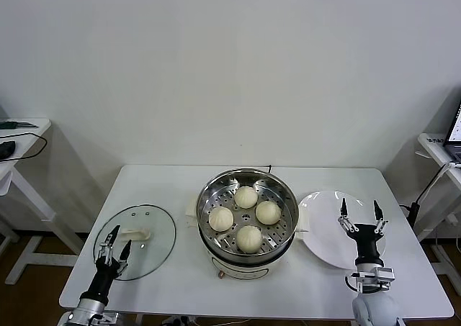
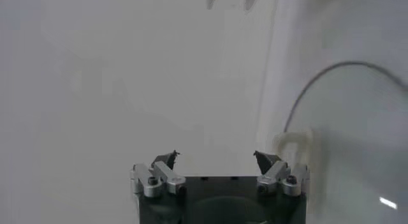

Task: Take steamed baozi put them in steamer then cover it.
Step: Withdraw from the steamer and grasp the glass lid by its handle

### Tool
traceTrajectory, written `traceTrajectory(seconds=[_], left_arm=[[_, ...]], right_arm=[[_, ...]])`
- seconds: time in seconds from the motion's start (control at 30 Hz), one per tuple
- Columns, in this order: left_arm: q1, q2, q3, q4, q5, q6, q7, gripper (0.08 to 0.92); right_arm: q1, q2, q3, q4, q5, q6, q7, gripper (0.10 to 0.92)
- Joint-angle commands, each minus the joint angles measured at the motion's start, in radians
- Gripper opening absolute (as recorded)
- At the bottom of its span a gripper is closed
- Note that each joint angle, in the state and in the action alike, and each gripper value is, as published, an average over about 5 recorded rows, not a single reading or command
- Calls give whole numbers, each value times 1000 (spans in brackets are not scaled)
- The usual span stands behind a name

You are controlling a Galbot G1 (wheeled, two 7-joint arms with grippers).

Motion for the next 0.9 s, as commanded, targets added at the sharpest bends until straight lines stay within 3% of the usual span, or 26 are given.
traceTrajectory(seconds=[0.03,0.9], left_arm=[[-61,-5,28,58,84,40,4,823],[-222,-18,85,192,29,83,6,823]], right_arm=[[-33,30,30,-1,-25,11,2,823],[-26,47,28,-2,-50,4,-3,823]])
